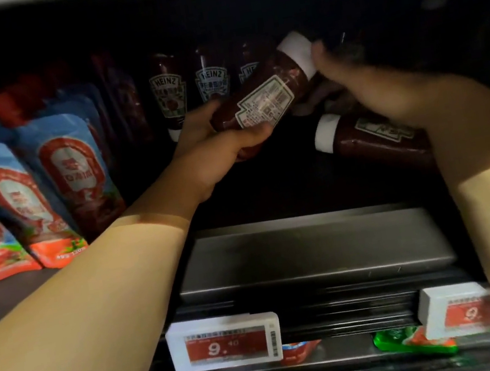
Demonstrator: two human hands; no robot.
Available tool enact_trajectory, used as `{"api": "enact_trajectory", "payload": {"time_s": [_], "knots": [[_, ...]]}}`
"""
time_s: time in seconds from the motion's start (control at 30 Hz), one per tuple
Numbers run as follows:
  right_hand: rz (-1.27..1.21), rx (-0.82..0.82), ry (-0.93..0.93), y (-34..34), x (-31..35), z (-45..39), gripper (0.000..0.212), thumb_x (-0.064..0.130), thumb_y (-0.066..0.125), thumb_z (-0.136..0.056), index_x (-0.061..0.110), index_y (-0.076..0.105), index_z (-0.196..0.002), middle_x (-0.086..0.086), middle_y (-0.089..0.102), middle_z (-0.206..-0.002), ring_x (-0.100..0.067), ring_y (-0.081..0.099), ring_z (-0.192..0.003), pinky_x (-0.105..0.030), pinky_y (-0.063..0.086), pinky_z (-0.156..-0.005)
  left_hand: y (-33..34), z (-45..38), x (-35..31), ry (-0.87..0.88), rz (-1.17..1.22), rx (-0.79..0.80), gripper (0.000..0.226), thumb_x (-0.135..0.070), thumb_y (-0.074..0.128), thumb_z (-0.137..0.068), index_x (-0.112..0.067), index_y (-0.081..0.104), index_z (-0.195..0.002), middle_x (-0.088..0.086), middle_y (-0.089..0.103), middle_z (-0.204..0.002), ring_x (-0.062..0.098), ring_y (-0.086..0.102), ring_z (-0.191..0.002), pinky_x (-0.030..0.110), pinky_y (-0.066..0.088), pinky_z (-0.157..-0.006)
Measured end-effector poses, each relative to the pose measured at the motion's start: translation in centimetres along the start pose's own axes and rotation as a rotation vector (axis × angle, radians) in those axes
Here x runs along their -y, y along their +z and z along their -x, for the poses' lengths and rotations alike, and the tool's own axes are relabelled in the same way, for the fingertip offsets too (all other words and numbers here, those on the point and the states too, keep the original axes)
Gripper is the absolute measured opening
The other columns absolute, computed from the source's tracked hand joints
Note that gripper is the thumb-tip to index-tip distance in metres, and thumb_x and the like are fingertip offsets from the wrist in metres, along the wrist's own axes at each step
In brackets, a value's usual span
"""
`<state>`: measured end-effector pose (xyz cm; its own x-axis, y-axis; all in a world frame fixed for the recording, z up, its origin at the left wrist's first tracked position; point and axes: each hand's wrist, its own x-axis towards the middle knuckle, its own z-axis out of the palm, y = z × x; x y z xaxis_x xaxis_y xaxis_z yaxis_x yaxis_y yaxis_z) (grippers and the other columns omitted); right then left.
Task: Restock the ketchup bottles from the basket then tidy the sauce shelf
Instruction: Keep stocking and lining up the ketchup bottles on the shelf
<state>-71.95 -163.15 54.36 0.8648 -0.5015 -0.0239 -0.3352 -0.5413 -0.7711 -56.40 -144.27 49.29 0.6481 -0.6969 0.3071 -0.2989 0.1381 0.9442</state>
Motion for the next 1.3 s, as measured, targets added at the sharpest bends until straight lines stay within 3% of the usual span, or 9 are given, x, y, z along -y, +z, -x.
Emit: {"api": "enact_trajectory", "payload": {"time_s": [0.17, 0.3, 0.4, 0.53, 0.67, 0.8, 0.97, 1.17, 1.3], "knots": [[0.716, 0.210, -0.025, 0.5, 1.9, 1.6, 0.044, 0.066, 0.081, -0.057, 0.047, 0.069, -0.095, 0.018, 0.067, -0.103, -0.005, 0.061, -0.093, -0.029, 0.053, -0.080, -0.3, -0.2, -0.4, -0.022, 0.124, -0.106, 0.053, -0.016, 0.087, -0.076, -0.020, 0.064, -0.124, -0.003, 0.074, -0.111, 0.016, 0.073, -0.100, 0.043, 0.063, -0.079], [0.527, 0.304, -0.021, 2.0, 2.8, 2.9, 0.078, 0.079, 0.077, -0.035, 0.043, 0.069, -0.104, 0.013, 0.074, -0.096, -0.010, 0.072, -0.088, -0.035, 0.060, -0.078, -0.2, -0.1, -0.5, 0.017, 0.085, -0.068, 0.060, -0.020, 0.088, -0.068, -0.022, 0.064, -0.124, -0.003, 0.075, -0.112, 0.014, 0.072, -0.102, 0.041, 0.061, -0.082], [0.143, 0.363, -0.034, -0.5, 2.1, 3.5, 0.060, 0.059, 0.088, -0.052, 0.033, 0.074, -0.104, 0.004, 0.076, -0.107, -0.011, 0.074, -0.092, -0.028, 0.059, -0.077, 0.1, -0.1, -0.2, 0.010, 0.080, -0.012, 0.061, -0.019, 0.087, -0.067, -0.021, 0.065, -0.124, -0.003, 0.075, -0.110, 0.015, 0.072, -0.103, 0.035, 0.061, -0.080], [-0.397, 0.198, -0.046, -4.4, 1.3, 2.2, 0.057, 0.047, 0.065, -0.077, 0.021, 0.064, -0.128, -0.008, 0.072, -0.122, -0.026, 0.070, -0.111, -0.038, 0.062, -0.079, 0.5, -0.2, 0.4, -0.037, -0.006, 0.049, 0.050, -0.025, 0.088, -0.070, -0.030, 0.069, -0.116, -0.012, 0.076, -0.106, 0.007, 0.072, -0.098, 0.031, 0.060, -0.080], [-0.133, 0.021, -0.294, -2.2, 2.8, -1.0, 0.054, 0.036, 0.077, -0.081, 0.039, 0.058, -0.132, 0.010, 0.062, -0.126, -0.008, 0.069, -0.104, -0.024, 0.060, -0.074, 0.3, -0.1, 0.4, -0.065, -0.022, 0.062, 0.054, -0.027, 0.088, -0.066, -0.030, 0.067, -0.115, -0.011, 0.076, -0.105, 0.008, 0.073, -0.097, 0.031, 0.061, -0.076], [-0.169, 0.047, -0.290, -0.1, 1.4, -3.1, 0.056, 0.040, 0.085, -0.059, 0.038, 0.066, -0.111, 0.014, 0.070, -0.109, -0.011, 0.073, -0.094, -0.030, 0.062, -0.070, 0.5, -0.1, 0.3, -0.043, -0.053, -0.041, 0.066, -0.027, 0.091, -0.059, -0.026, 0.061, -0.118, -0.008, 0.076, -0.106, 0.011, 0.073, -0.098, 0.038, 0.062, -0.078], [-0.146, 0.092, -0.225, -1.1, -1.7, -4.2, 0.084, 0.054, 0.089, -0.042, 0.041, 0.061, -0.120, 0.013, 0.069, -0.114, -0.006, 0.071, -0.098, -0.019, 0.058, -0.070, 0.9, -0.5, -0.9, 0.043, -0.066, -0.167, 0.061, -0.026, 0.094, -0.065, -0.023, 0.064, -0.118, -0.011, 0.076, -0.104, 0.006, 0.072, -0.097, 0.032, 0.059, -0.085], [-0.028, 0.079, -0.231, 0.3, -1.9, -4.0, 0.068, 0.050, 0.083, -0.068, 0.036, 0.059, -0.130, 0.010, 0.067, -0.124, -0.007, 0.064, -0.112, -0.023, 0.052, -0.092, 2.2, -3.3, -3.4, 0.141, -0.172, -0.192, 0.044, -0.023, 0.094, -0.064, -0.037, 0.066, -0.095, -0.022, 0.075, -0.089, -0.001, 0.072, -0.086, 0.021, 0.059, -0.072], [-0.098, 0.059, -0.221, 0.3, -2.9, -4.3, 0.051, 0.029, 0.080, -0.082, 0.030, 0.062, -0.129, 0.009, 0.071, -0.120, -0.006, 0.067, -0.109, -0.027, 0.053, -0.095, 4.2, -5.3, -4.4, 0.252, -0.346, -0.171, 0.061, -0.037, 0.093, -0.061, -0.032, 0.064, -0.114, -0.015, 0.070, -0.106, -0.003, 0.067, -0.097, 0.021, 0.057, -0.085]]}}
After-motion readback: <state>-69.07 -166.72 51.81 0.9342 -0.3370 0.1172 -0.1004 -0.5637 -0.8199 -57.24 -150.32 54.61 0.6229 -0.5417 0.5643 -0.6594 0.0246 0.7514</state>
